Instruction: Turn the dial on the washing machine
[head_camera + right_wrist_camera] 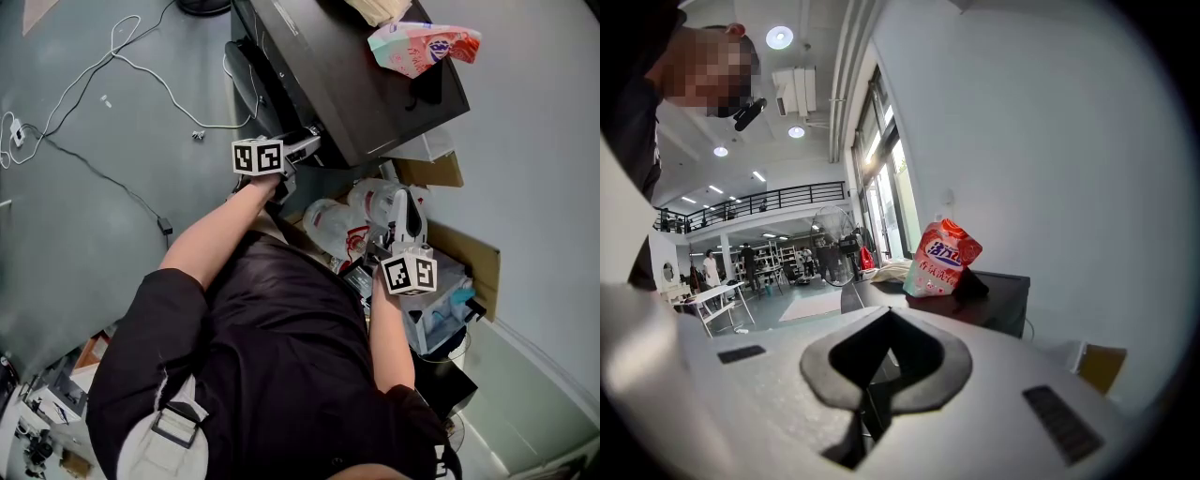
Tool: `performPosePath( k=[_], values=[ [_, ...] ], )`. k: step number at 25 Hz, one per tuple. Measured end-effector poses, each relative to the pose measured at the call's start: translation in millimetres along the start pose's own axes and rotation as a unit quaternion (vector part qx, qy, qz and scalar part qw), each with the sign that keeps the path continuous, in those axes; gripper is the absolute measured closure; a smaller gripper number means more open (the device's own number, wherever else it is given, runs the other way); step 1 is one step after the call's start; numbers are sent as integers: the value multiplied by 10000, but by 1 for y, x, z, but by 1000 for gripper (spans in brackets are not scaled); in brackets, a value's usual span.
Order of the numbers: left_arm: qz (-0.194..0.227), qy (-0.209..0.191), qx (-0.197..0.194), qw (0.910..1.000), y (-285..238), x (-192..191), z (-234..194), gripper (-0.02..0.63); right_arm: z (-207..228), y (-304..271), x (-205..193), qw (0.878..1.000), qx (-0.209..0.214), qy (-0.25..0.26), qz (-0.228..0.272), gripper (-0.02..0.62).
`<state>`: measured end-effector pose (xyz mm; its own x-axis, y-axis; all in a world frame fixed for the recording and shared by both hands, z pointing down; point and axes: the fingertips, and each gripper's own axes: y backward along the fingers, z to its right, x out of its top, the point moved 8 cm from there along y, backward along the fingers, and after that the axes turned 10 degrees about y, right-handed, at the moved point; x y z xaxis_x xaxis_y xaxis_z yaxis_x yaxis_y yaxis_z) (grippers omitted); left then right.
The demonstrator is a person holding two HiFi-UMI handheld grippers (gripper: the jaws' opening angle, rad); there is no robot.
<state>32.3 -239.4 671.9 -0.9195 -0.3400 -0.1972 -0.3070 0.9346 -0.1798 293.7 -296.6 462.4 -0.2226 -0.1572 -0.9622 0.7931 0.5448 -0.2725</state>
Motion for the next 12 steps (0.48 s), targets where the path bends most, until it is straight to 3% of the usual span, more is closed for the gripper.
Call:
performPosePath(
  k=[12],
  values=[
    [163, 799, -110, 9966, 1, -2, -5, 342, -2, 1, -1, 10000, 2, -12, 17, 595]
  ],
)
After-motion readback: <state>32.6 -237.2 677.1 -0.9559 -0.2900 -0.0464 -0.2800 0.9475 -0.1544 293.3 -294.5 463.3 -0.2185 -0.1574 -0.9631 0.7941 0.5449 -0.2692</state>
